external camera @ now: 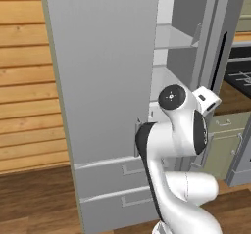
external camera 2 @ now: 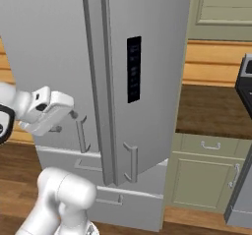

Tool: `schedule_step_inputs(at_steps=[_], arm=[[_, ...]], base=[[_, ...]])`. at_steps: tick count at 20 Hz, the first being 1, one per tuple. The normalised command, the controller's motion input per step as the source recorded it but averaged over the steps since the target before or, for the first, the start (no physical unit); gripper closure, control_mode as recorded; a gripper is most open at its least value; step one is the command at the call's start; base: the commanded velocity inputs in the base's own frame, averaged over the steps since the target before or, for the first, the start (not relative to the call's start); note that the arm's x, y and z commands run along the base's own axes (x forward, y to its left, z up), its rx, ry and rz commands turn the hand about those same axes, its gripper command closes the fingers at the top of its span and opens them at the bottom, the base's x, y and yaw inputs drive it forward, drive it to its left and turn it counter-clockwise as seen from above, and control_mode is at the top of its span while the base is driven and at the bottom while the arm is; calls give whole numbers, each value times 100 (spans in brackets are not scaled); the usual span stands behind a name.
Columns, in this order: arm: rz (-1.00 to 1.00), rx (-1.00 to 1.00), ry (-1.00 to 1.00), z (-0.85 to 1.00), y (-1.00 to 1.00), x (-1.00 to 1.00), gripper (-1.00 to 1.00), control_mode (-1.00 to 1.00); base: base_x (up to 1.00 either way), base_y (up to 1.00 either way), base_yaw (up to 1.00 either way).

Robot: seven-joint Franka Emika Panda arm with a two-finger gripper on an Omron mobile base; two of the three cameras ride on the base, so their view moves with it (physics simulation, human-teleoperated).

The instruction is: Take the strawberry from the fridge and place it on top of the pancake, located on the dining counter.

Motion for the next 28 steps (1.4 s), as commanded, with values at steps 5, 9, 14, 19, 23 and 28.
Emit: schedule_step_inputs(at_steps=[5,9,14,19,23,28], arm=[[0,-55,46,2,-12,56,-100,-100],[0,-42,48,6,-17,67,-100,-100],[-2,-38,41,10,50,34,-100,-100],[-2,-10,20,1,-4,43,-100,-100],[0,0,21,0,-25,76,-100,-100],[0,0,3,0,-35,46,-100,-100]], base=[[0,0,0],[0,0,0],[0,0,0],[0,0,0],[0,0,0],[0,0,0]])
